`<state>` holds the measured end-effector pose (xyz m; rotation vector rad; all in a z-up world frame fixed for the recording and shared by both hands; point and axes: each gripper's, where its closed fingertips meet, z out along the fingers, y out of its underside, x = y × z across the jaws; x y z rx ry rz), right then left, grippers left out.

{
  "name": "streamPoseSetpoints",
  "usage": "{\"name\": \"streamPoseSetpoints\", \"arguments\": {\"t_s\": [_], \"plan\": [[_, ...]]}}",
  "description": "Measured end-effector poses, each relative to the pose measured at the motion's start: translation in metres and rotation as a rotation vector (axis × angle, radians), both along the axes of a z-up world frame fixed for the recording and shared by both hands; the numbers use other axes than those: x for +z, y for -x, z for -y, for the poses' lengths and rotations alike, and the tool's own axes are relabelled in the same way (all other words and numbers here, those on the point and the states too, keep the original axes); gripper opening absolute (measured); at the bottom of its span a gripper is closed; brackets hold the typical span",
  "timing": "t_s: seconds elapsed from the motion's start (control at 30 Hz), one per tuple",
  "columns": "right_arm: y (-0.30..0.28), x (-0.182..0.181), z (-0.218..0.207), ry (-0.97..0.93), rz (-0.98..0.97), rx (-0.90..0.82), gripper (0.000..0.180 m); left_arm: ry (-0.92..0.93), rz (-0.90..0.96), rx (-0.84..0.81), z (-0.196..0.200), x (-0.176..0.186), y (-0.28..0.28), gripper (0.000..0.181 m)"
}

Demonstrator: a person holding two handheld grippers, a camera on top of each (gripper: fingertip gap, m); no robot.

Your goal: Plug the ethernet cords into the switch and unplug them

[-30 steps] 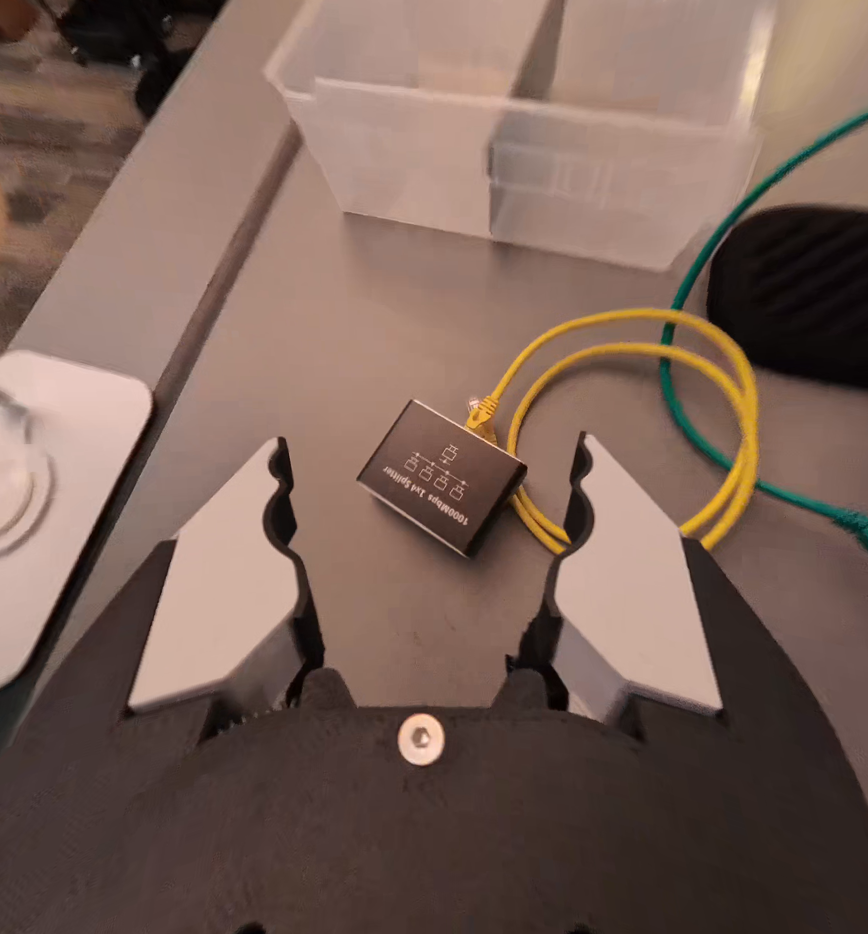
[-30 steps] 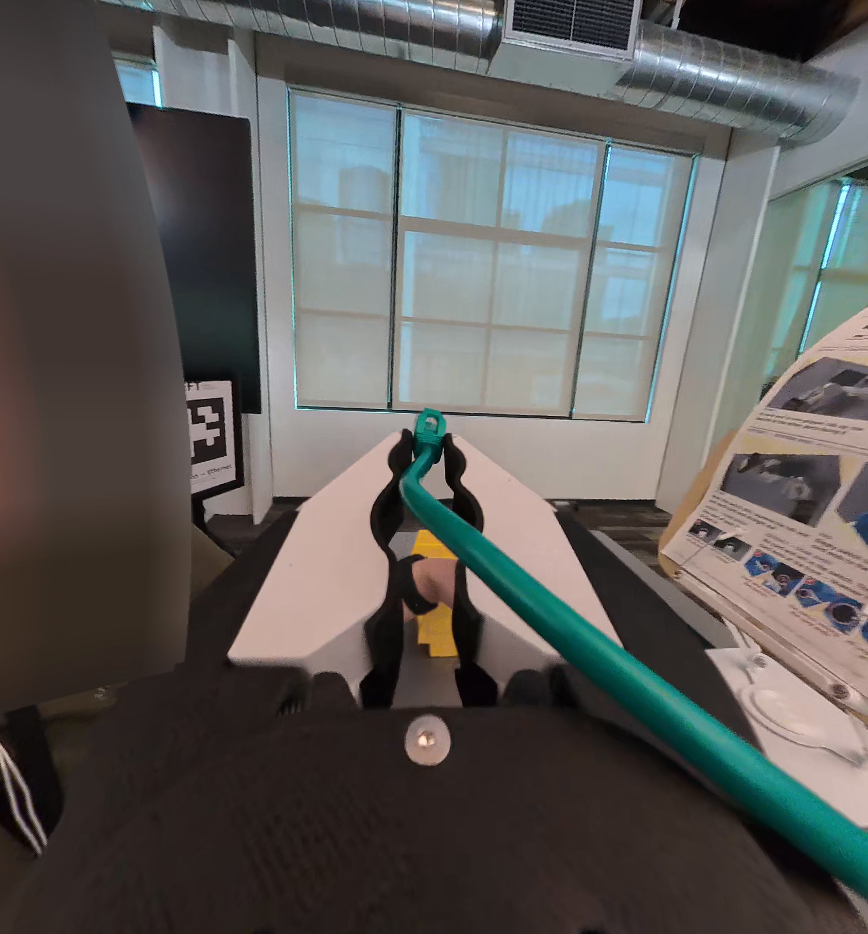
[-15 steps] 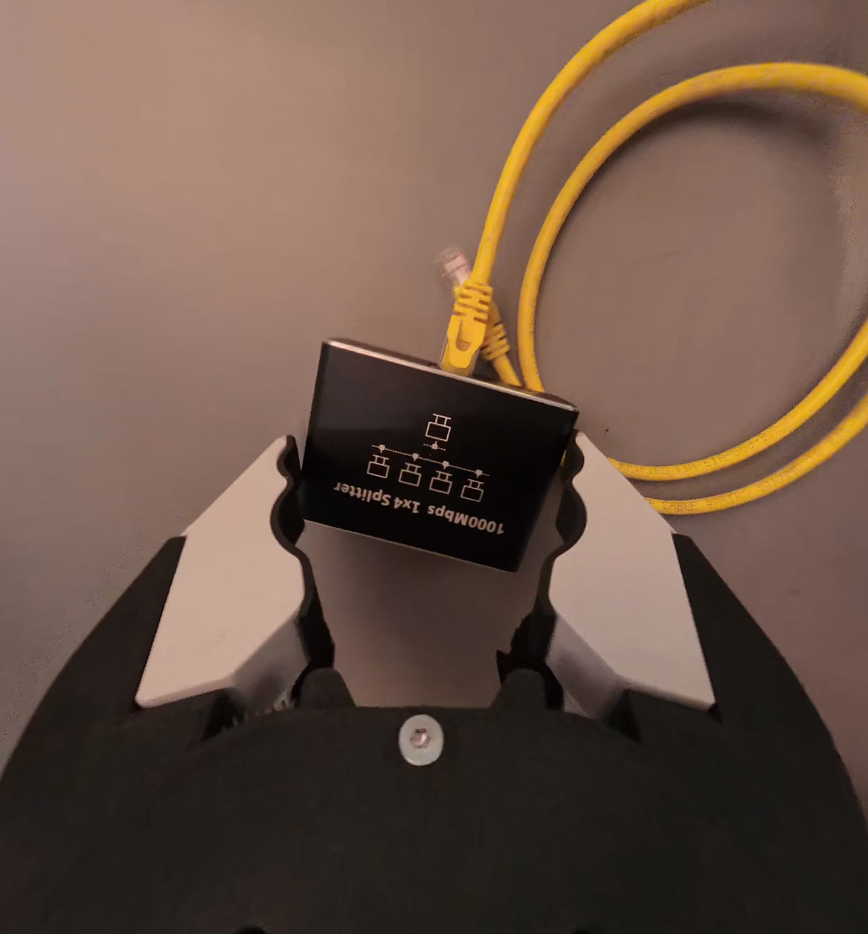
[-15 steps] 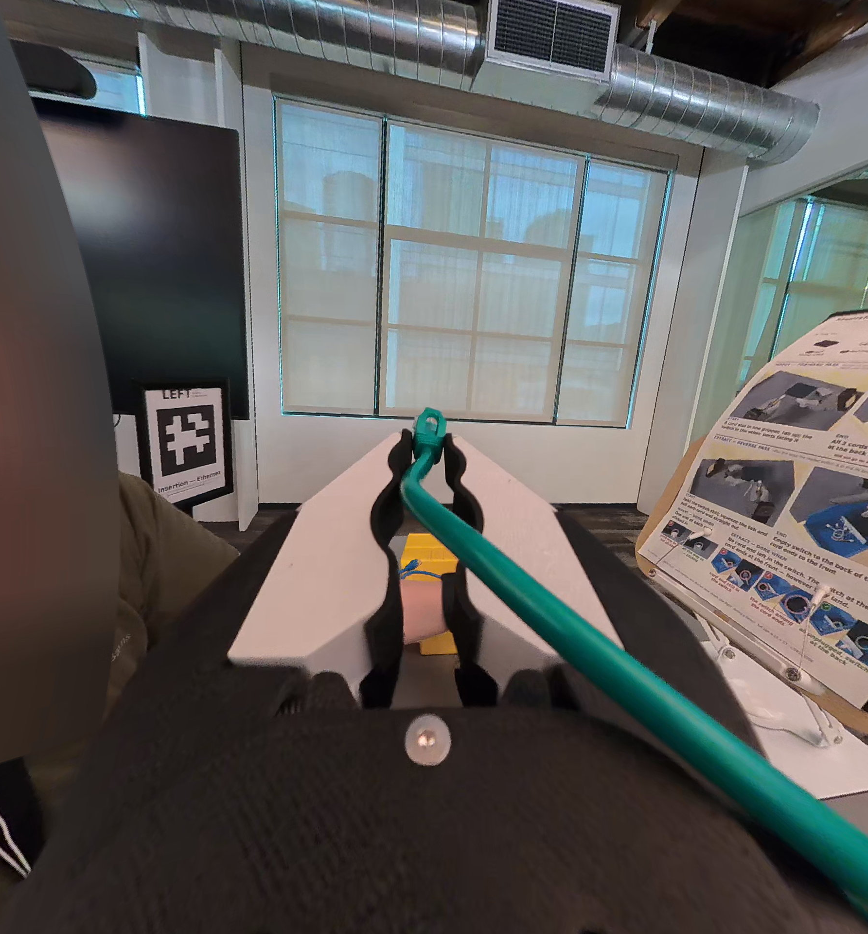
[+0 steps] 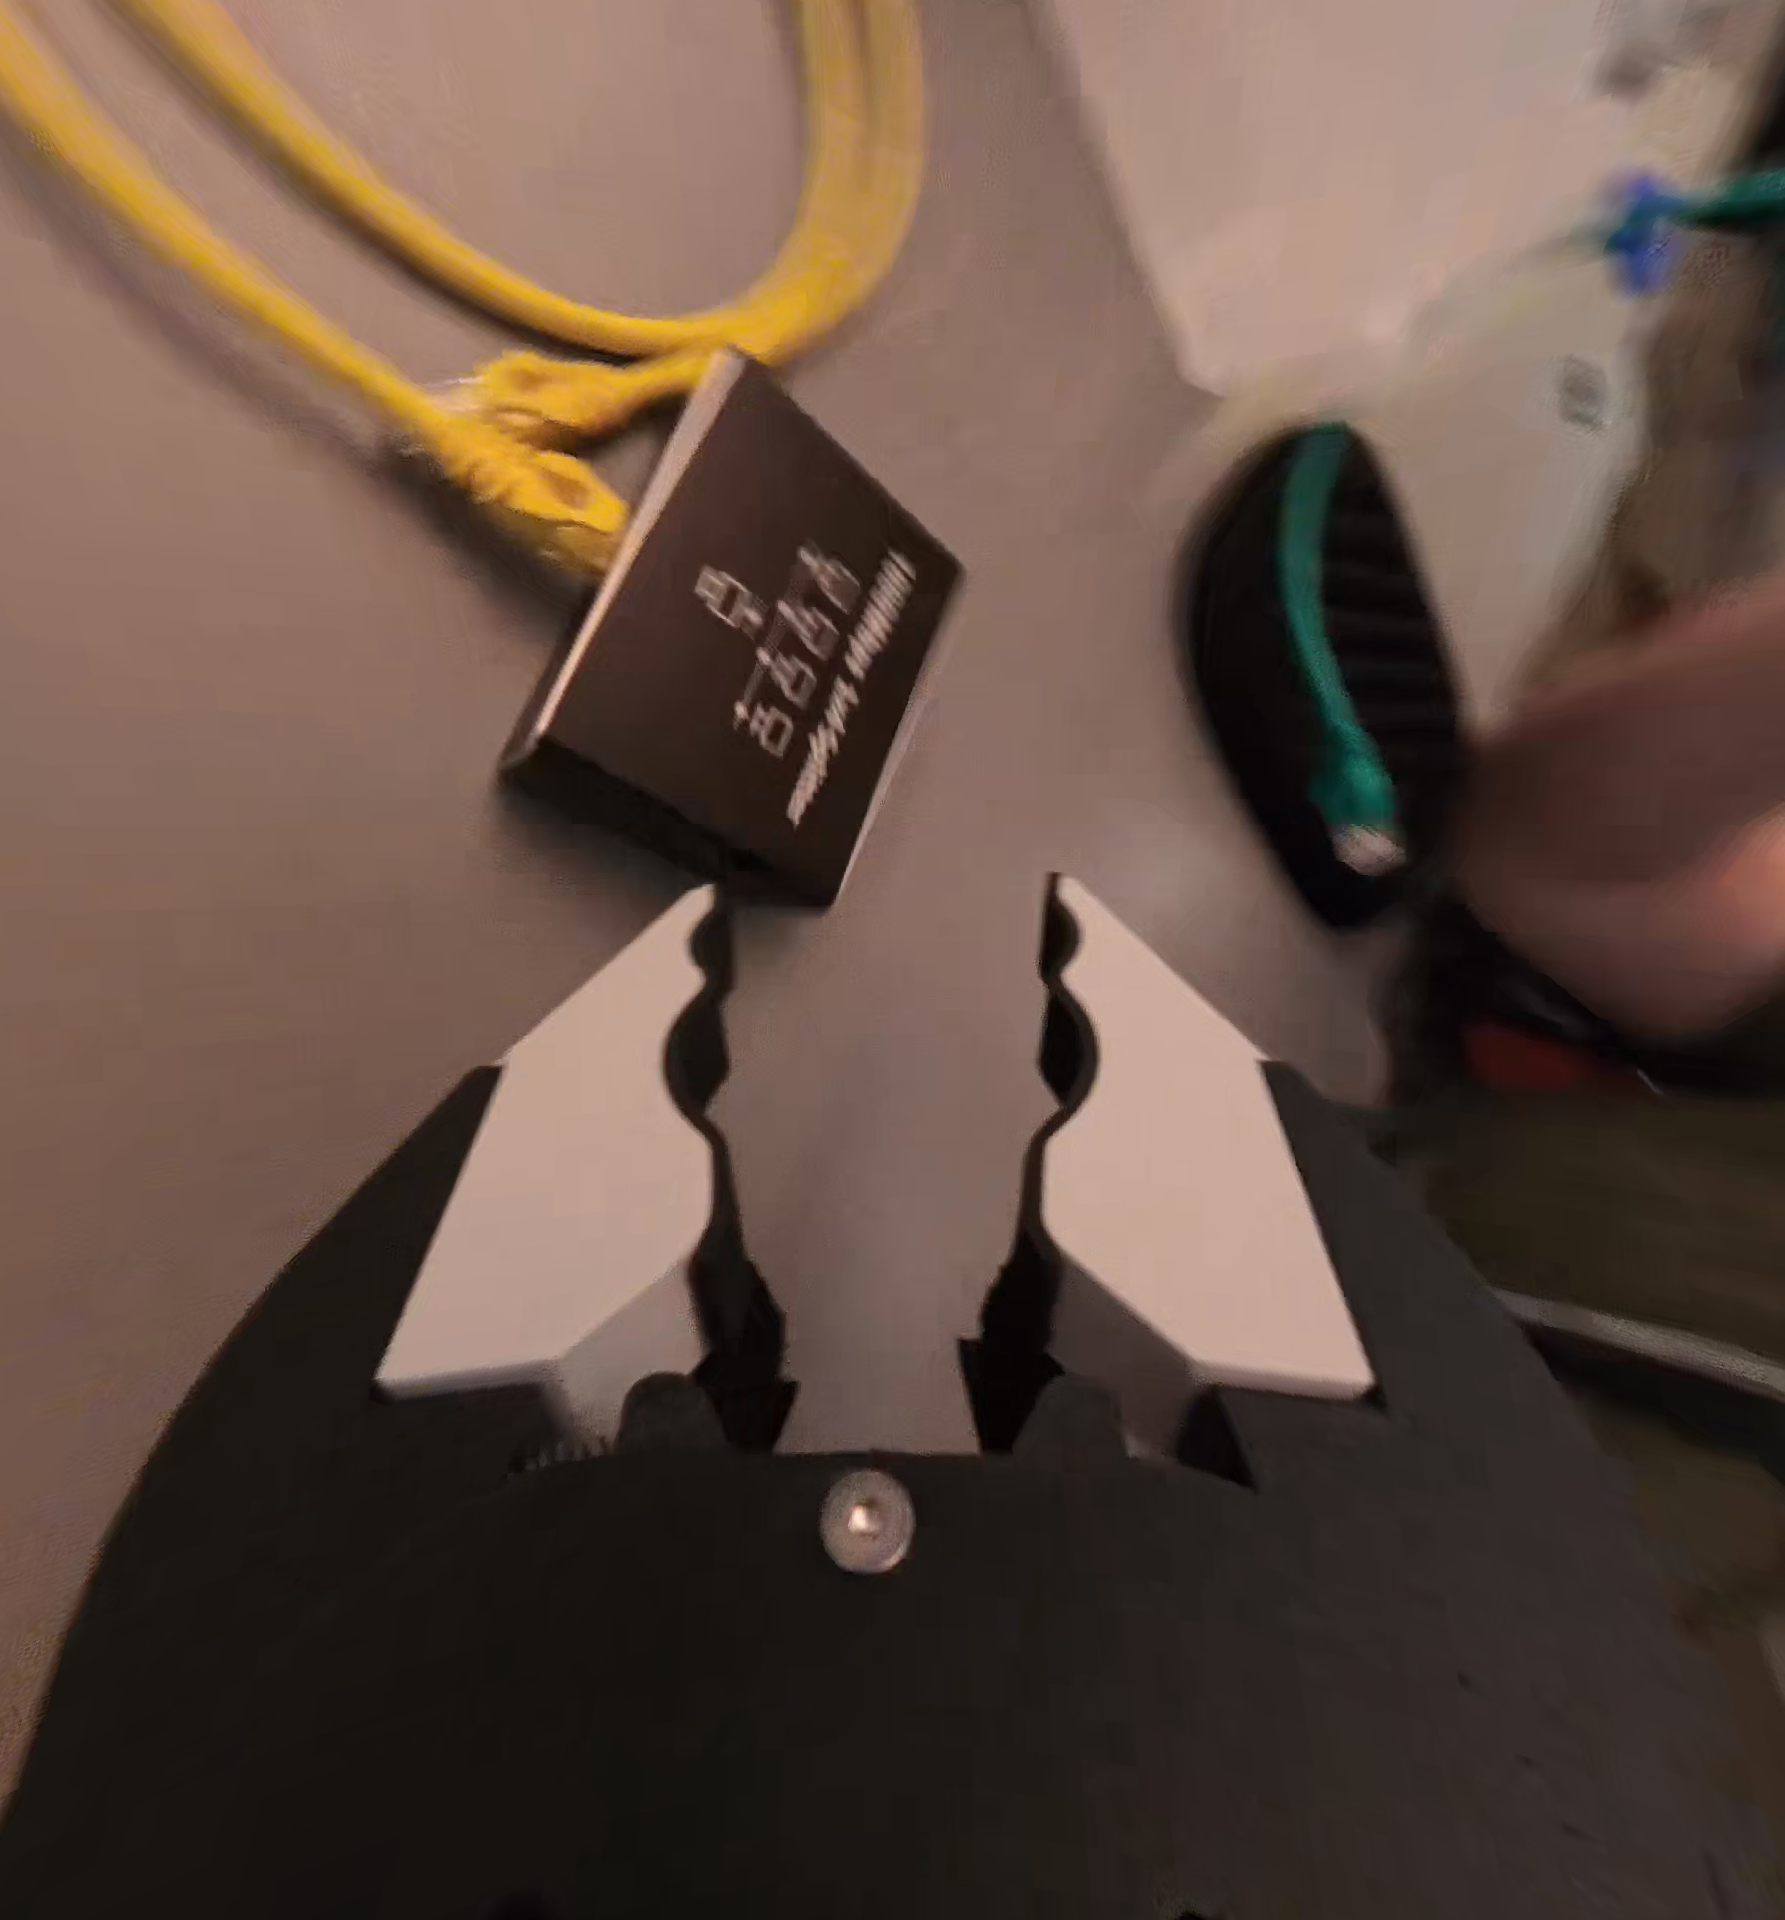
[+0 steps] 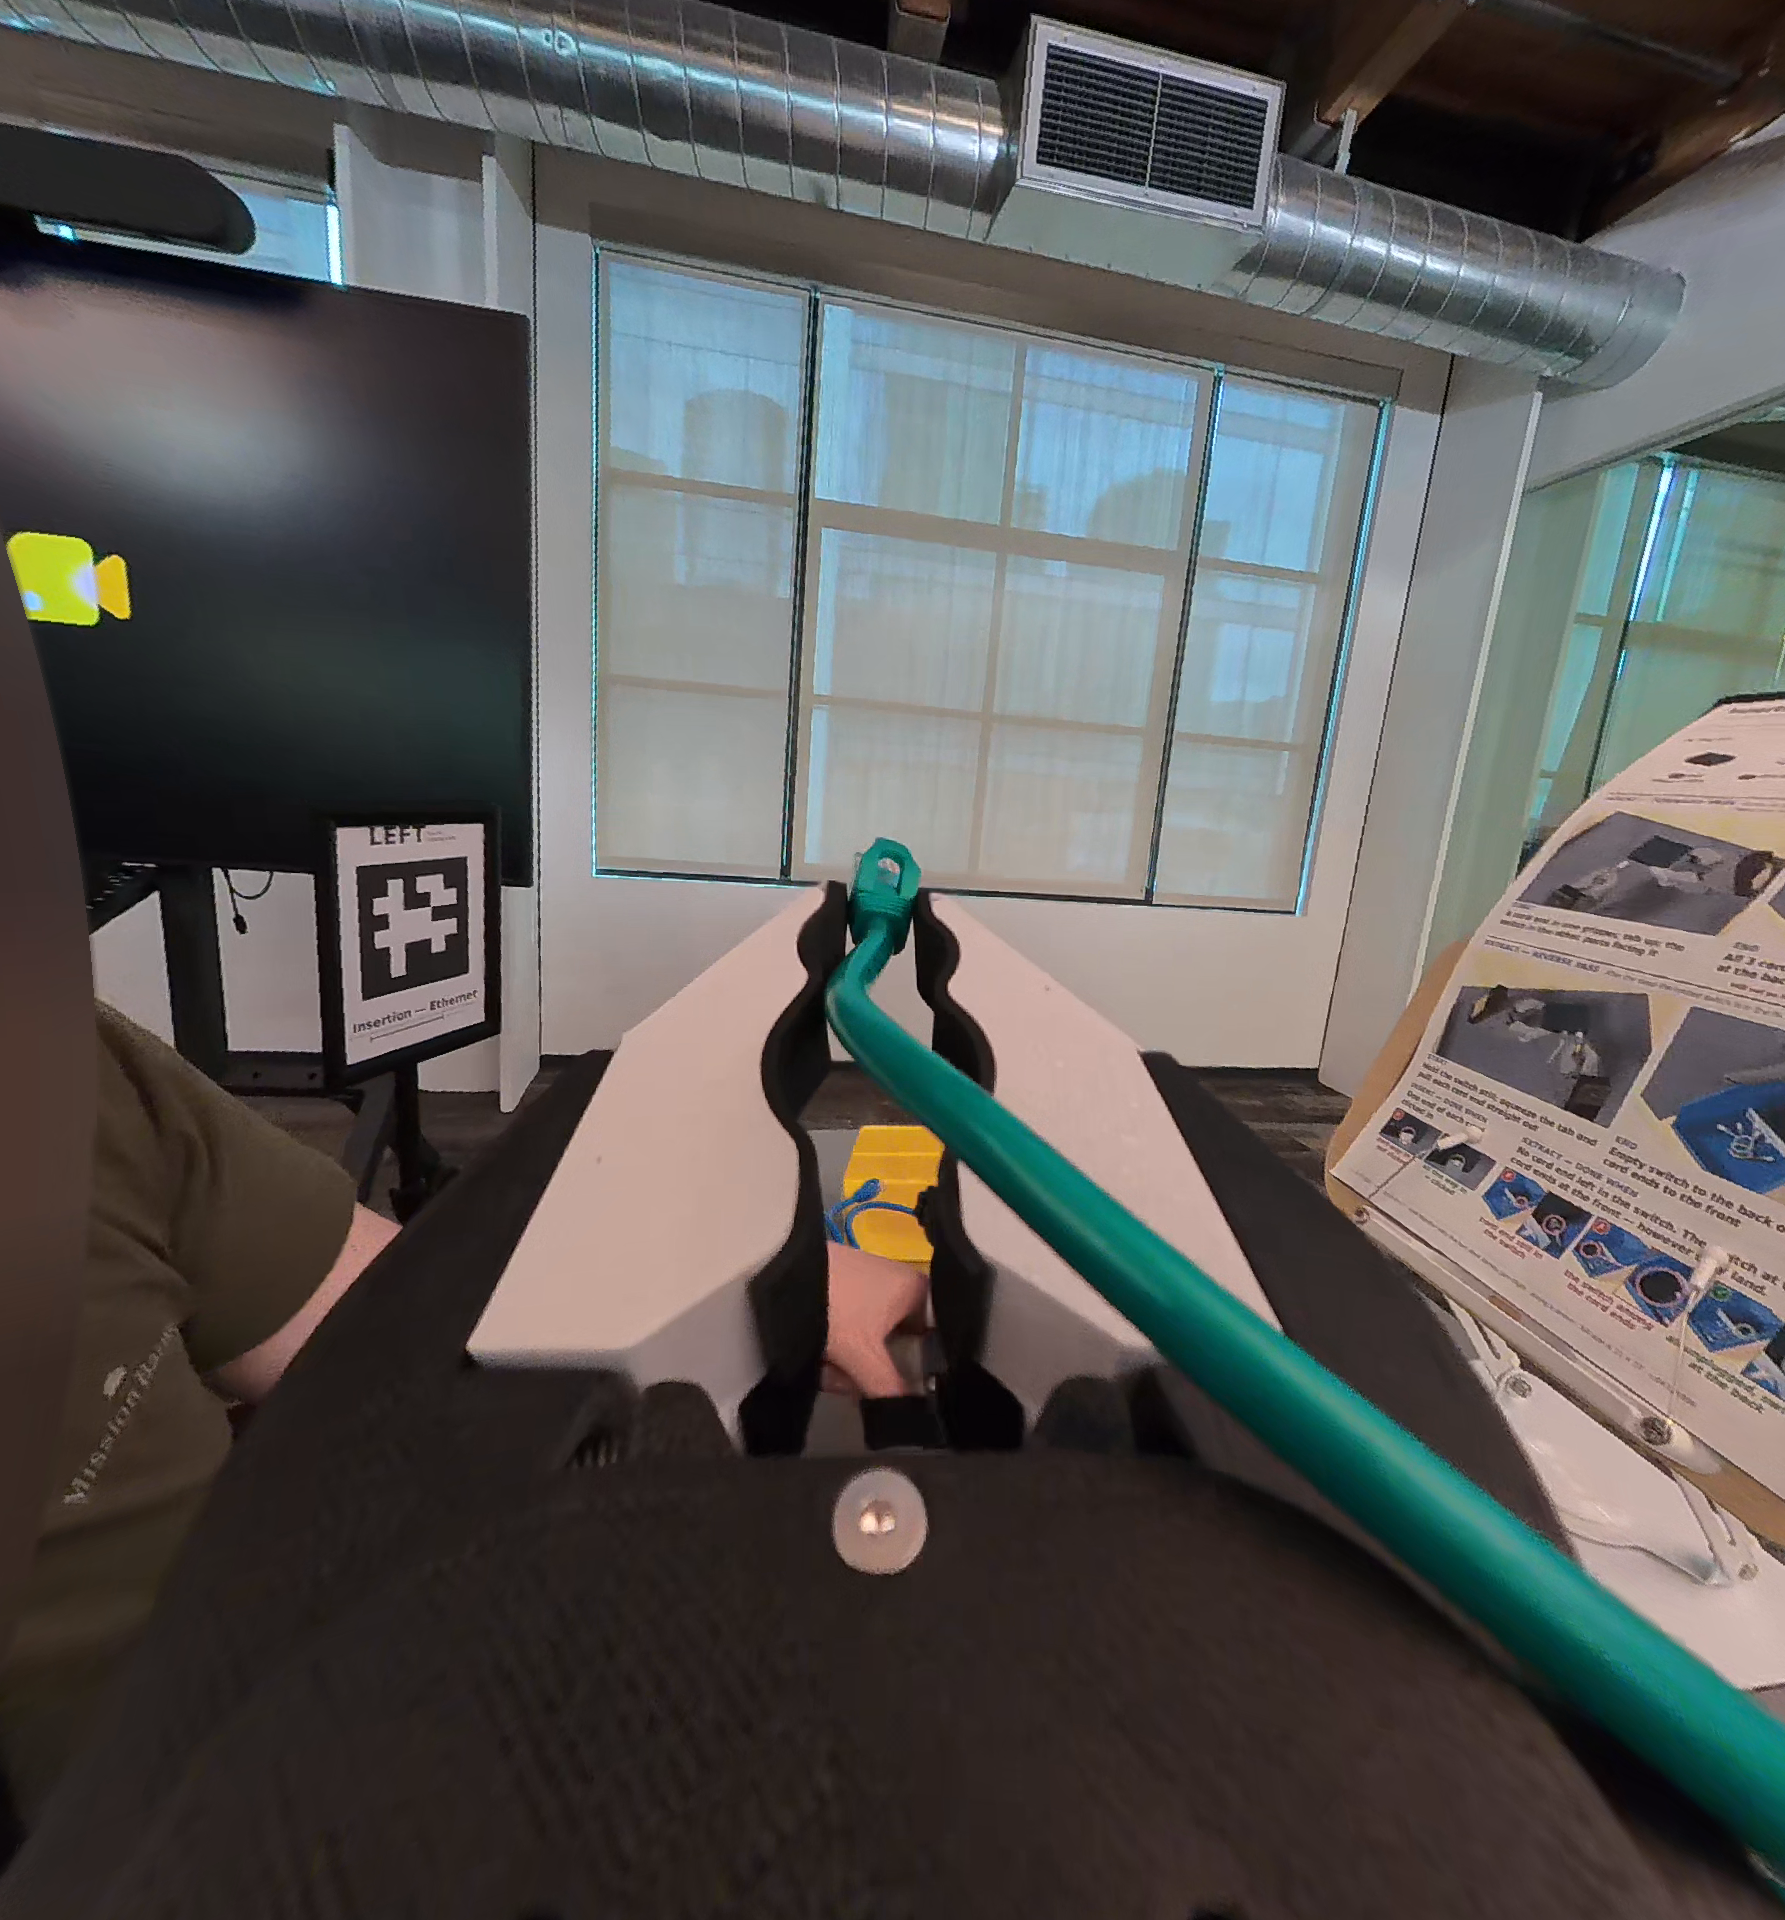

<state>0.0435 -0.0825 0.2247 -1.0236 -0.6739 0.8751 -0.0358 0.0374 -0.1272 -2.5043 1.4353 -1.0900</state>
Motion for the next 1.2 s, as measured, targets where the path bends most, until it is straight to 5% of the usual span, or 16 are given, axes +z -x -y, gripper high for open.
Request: {"name": "streamPoseSetpoints", "arguments": {"t_s": [0.07,0.27,0.4,0.57,0.7,0.77,0.8,1.0,1.07,1.2], "plan": [[0.0,0.002,0.004,-0.014,0.003,0.002,0.012,0.03,0.09,-0.104,0.017,0.01,0.001,0.049],[-0.004,0.004,0.007,-0.036,0.009,-0.037,0.012,-0.408,0.161,-0.152,0.001,0.008,-0.015,0.063],[-0.009,0.005,0.008,-0.047,0.021,-0.076,0.012,-0.572,0.09,-0.078,0.029,-0.008,-0.041,0.093],[-0.011,0.007,0.015,-0.066,0.031,-0.086,0.012,-0.67,-0.022,0.01,0.047,-0.035,-0.07,0.107],[-0.012,0.008,0.017,-0.073,0.034,-0.086,0.011,-0.612,-0.033,0.072,0.046,-0.04,-0.083,0.107],[-0.012,0.006,0.015,-0.071,0.047,-0.106,0.012,-0.622,-0.038,0.078,0.041,-0.037,-0.082,0.071],[-0.012,0.006,0.014,-0.07,0.051,-0.11,0.012,-0.644,-0.064,0.099,0.034,-0.036,-0.076,0.07],[-0.015,0.006,0.015,-0.075,0.048,-0.109,0.012,-0.531,0.017,0.2,0.021,-0.032,-0.069,0.076],[-0.017,0.007,0.017,-0.077,0.038,-0.096,0.012,-0.536,0.002,0.267,0.013,-0.033,-0.068,0.103],[-0.02,0.008,0.019,-0.08,0.032,-0.094,0.012,-0.61,-0.089,0.264,0.008,-0.039,-0.069,0.096]]}}
